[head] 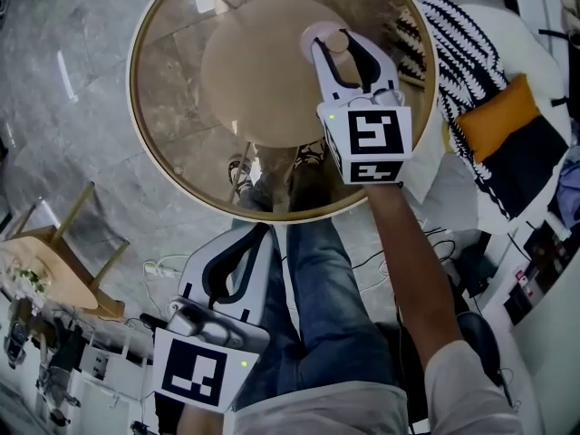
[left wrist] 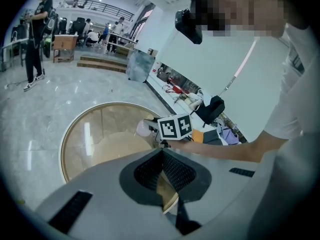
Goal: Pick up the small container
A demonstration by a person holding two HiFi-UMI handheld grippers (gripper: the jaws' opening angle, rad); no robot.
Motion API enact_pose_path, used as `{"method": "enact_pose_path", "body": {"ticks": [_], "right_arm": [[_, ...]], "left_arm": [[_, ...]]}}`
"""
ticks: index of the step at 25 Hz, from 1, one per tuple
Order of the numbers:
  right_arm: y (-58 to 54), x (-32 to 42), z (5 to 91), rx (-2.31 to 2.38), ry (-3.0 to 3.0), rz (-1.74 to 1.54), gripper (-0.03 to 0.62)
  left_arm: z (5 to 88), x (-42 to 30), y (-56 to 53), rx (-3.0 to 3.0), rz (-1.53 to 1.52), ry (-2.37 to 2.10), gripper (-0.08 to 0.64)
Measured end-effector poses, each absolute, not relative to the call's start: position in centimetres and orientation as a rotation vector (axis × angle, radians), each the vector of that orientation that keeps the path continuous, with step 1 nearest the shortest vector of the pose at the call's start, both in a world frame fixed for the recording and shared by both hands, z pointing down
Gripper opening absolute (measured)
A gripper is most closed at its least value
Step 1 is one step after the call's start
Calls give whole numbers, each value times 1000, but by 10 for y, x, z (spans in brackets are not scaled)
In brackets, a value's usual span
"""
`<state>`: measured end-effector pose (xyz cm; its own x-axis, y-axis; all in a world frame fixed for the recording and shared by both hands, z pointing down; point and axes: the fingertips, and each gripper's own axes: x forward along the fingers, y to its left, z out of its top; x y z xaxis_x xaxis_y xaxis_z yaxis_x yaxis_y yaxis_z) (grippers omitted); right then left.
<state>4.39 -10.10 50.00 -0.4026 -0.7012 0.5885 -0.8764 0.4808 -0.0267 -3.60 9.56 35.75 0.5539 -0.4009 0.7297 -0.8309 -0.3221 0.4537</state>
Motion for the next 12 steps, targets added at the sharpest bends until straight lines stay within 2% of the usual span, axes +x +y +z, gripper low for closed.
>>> {"method": "enact_pose_path", "body": {"ticks": [12], "right_arm": [[-82, 38, 491, 1271, -2233, 471, 147]], "left_arm": [[346, -41, 105, 1937, 622, -999, 17]]}}
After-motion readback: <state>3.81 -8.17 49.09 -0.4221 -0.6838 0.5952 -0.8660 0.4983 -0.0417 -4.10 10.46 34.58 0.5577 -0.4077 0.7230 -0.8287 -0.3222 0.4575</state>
